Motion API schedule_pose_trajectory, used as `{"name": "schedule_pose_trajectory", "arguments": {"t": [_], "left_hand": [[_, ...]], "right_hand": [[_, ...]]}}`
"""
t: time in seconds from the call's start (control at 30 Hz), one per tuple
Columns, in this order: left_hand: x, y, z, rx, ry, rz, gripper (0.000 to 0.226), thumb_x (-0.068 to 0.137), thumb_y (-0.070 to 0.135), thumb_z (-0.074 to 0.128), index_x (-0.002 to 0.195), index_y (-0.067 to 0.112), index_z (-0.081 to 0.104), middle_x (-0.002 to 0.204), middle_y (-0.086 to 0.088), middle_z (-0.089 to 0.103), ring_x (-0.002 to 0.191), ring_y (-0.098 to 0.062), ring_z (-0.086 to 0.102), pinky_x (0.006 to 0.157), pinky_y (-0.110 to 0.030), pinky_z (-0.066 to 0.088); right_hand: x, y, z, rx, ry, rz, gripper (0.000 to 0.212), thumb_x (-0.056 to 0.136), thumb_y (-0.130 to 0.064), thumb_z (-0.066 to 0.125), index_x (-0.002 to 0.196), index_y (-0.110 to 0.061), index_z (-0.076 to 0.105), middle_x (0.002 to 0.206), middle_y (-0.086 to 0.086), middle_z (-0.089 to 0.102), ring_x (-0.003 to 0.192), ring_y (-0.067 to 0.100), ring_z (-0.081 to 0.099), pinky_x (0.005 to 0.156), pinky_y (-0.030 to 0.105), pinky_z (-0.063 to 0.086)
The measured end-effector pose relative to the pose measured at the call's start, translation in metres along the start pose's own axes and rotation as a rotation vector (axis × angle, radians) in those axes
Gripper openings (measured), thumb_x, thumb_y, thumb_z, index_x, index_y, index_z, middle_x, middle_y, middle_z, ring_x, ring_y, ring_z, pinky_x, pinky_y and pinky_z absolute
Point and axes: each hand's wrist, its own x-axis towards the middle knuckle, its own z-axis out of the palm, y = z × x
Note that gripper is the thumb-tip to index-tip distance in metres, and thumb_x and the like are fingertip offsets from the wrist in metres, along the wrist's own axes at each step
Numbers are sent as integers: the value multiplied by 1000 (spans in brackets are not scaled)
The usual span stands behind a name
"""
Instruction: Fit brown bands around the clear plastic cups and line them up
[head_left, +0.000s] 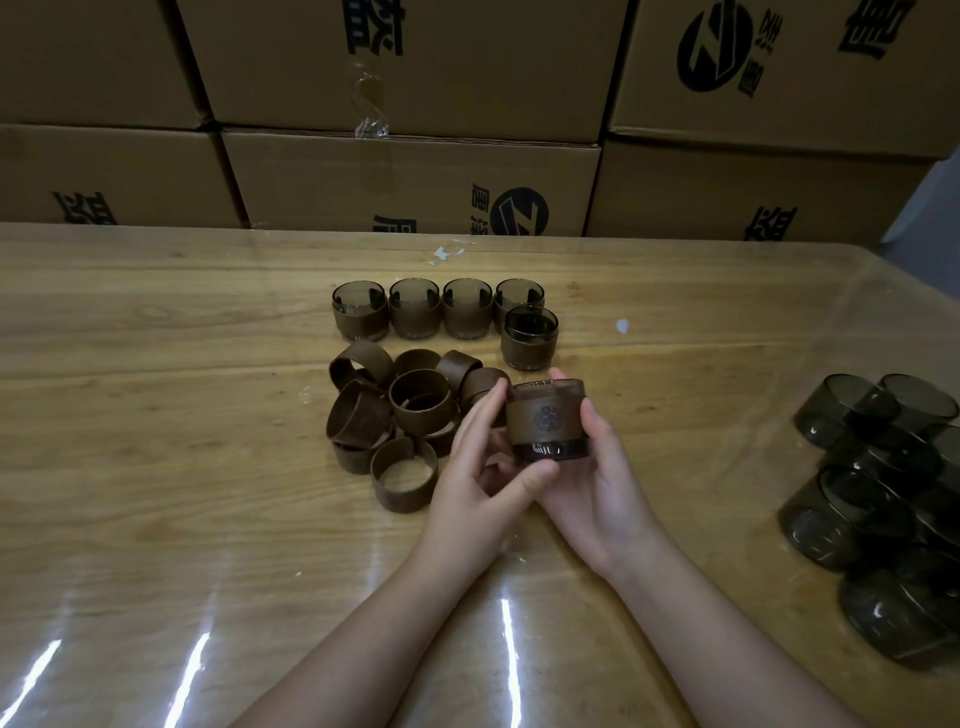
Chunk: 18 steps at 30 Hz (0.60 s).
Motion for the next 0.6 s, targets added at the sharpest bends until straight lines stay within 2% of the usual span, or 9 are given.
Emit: {"name": "schedule_pose_trajectory", "arguments": {"t": [0.1,0.17,0.27,0.4,0.5,0.6], "left_hand": [[0,5,1,51,22,20,73,74,29,67,137,35,33,146,2,41,99,9,55,84,-12,44],[0,6,0,64,39,11,74,73,30,65,138,36,31,144,3,43,101,12,55,85,-9,42],[-1,5,0,52,57,0,75,74,29,64,139,34,28,141,7,46,110,14,53,89,-8,40],[-2,6,1,55,73,11,72,75,28,63,138,35,28,137,13,45,108,18,51,87,-6,40],[-2,5,0,57,73,12,72,75,28,63,138,36,29,139,12,45,109,16,52,86,-6,40],[-4,5,1,83,79,8,67,75,30,66,134,39,36,141,10,44,112,9,54,85,-7,42]], "right_hand": [[1,1,-1,-33,-2,35,67,80,-55,70,132,-15,57,134,21,57,121,33,58,92,39,52],[1,1,-2,-47,7,51,73,80,-55,71,134,-8,54,133,23,57,117,35,60,93,39,53],[2,1,-4,-35,5,62,69,81,-50,73,131,-7,56,132,24,57,112,33,63,91,37,54],[5,0,-6,-29,-12,67,62,87,-46,68,132,-6,56,136,23,55,120,32,58,92,36,52],[5,0,-7,-62,-10,73,60,89,-45,66,133,-5,55,135,24,55,118,33,60,92,37,52],[5,3,-10,-130,24,74,68,84,-51,69,133,-7,55,132,24,57,108,33,63,96,46,51]]}}
